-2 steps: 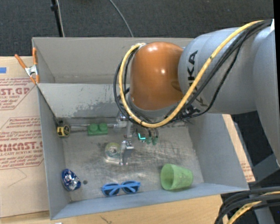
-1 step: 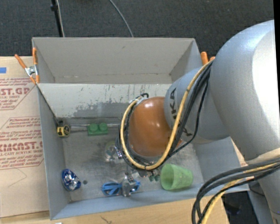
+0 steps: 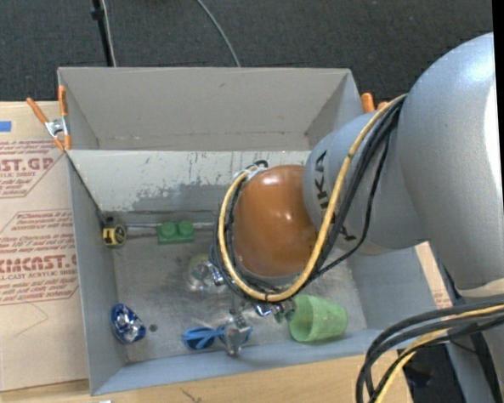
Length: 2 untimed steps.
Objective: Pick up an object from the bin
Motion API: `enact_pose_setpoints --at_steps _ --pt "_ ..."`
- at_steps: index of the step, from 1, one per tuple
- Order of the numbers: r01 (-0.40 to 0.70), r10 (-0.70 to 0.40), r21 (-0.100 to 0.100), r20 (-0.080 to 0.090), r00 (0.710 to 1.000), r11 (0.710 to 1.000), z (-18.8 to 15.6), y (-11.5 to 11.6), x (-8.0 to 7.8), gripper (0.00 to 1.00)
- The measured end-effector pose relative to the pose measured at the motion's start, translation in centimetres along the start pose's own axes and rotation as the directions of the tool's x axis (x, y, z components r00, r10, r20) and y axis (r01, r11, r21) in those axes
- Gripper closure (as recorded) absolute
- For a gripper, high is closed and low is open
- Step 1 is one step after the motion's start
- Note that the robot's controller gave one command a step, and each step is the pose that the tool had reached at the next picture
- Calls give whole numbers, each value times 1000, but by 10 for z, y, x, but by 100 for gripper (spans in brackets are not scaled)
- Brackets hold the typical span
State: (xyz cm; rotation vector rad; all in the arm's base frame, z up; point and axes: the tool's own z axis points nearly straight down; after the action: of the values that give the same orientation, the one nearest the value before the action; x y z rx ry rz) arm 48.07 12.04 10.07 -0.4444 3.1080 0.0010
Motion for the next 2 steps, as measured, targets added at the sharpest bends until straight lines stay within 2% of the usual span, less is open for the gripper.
enact_pose_setpoints --at_steps 1,2 --pt "-37 37 -1 -3 999 999 1 6 0 0" --pt "-15 15 0 20 1000 1000 26 10 -8 0"
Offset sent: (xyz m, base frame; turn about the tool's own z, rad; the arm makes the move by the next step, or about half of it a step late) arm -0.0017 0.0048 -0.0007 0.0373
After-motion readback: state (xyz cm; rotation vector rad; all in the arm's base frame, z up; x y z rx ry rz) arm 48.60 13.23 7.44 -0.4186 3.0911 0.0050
